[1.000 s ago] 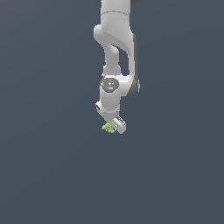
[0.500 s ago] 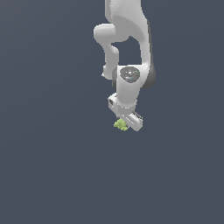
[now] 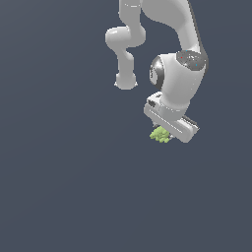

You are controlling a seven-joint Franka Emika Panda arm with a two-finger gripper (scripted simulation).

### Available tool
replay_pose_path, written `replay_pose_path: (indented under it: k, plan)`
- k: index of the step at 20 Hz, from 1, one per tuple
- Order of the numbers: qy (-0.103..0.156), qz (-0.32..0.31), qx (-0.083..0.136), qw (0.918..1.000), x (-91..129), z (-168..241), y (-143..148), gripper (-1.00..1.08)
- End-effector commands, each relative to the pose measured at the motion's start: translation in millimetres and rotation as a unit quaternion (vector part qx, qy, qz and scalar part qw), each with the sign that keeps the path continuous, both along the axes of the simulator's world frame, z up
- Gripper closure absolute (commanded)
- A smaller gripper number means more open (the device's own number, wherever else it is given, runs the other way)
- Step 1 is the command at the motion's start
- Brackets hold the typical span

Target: Pick up the object and move it to a goal position.

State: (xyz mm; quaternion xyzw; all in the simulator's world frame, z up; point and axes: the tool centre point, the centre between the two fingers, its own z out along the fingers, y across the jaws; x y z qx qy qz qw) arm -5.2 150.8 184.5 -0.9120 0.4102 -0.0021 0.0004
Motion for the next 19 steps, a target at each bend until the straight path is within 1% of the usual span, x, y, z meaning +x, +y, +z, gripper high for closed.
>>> replay_pose_path:
  k: [1,5,9,14,19]
  plan:
    - [0.001,-0.001,0.000,1.0000,5.7,17.9,20.4,1.08]
    - [0.001,-0.001,0.000,1.0000,13.8,38.6,45.0,1.08]
    - [0.002,-0.001,0.000,1.0000,19.7,52.6,61.6,1.08]
    - [0.002,-0.001,0.000,1.0000,24.3,62.1,73.1,1.08]
    - [0.002,-0.001,0.000,1.0000,26.1,64.3,75.8,1.08]
